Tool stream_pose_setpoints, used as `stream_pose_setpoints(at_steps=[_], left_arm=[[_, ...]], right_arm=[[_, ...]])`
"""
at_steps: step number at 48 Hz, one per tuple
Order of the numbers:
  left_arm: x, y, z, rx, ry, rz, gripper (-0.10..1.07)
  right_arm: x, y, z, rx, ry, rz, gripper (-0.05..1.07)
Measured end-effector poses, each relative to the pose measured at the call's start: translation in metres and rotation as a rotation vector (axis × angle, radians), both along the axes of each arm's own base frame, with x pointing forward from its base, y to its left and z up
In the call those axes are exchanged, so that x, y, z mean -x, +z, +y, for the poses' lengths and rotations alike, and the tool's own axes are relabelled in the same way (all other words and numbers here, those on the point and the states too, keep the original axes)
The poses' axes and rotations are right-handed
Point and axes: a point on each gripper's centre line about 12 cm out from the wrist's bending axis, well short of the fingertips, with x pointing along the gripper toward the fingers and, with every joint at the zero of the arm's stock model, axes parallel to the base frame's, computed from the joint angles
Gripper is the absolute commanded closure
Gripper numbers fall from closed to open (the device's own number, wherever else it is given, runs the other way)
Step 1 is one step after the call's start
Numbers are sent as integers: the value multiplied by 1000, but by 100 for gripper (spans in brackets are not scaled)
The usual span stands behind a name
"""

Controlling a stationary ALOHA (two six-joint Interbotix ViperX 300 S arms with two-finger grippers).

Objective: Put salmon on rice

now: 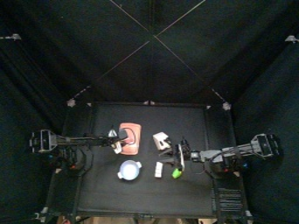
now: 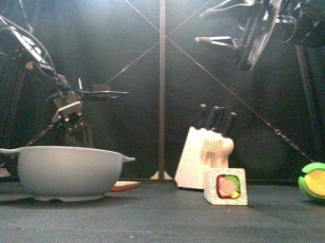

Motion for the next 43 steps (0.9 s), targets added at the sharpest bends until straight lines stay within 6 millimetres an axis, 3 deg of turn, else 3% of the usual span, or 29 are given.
stream_pose_setpoints(at_steps=[7,16,25,43], left_arm=[[0,7,-1,7,13,-29,36],[-4,-5,0,26,14,0,49],[-14,-18,4,38,17,38,50],[-20,-21,7,46,25,48,50]], right_arm=[[0,0,0,0,-2,0,21],[0,0,0,-2,-1,0,21],[0,0,-1,-2,-3,0,21],[0,0,-1,-1,-3,2,21]])
